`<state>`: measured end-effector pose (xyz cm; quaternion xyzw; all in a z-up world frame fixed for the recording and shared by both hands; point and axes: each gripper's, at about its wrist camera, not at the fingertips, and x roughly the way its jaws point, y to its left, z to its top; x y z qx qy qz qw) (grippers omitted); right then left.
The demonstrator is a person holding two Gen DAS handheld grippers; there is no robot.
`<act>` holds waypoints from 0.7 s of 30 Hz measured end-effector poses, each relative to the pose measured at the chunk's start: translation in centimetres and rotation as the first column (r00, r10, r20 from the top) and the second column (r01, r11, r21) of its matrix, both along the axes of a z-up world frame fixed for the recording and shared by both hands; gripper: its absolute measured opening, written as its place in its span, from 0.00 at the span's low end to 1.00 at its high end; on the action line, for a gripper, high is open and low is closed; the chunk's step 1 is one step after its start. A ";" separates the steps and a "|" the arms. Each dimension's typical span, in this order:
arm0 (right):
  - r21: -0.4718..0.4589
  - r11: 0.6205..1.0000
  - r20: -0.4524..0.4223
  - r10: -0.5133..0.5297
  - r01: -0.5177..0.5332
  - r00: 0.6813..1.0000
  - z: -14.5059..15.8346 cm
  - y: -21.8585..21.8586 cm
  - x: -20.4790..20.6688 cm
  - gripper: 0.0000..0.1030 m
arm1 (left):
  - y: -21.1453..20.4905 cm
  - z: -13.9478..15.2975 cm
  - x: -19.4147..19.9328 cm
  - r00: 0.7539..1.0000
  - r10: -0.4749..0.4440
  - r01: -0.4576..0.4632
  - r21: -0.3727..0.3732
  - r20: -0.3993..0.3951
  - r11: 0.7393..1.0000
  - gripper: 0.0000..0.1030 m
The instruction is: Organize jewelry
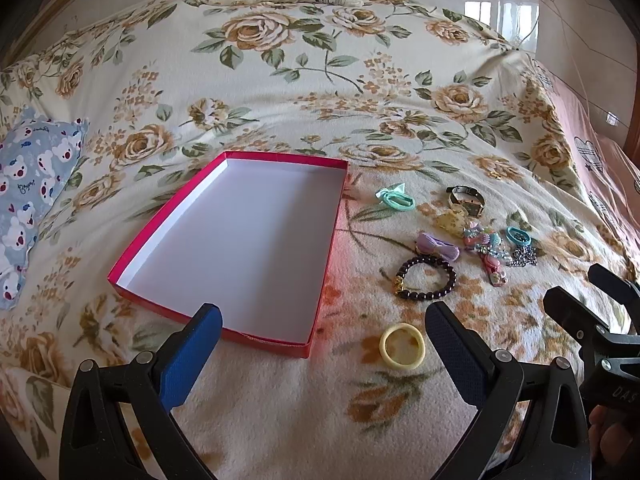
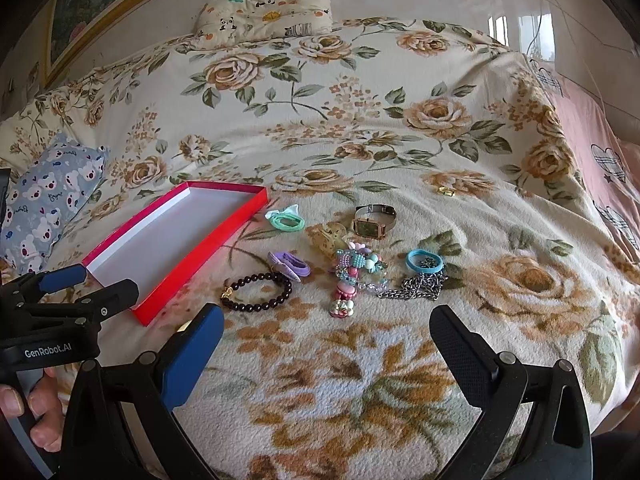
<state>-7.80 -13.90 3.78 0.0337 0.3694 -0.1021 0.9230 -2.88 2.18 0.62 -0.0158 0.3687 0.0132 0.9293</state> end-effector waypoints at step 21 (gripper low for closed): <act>0.037 0.999 -0.074 -0.002 0.005 0.997 0.1 -1.4 2.0 1.00 | 0.2 0.0 3.3 0.998 -0.032 0.032 0.004 -0.046 0.999 0.99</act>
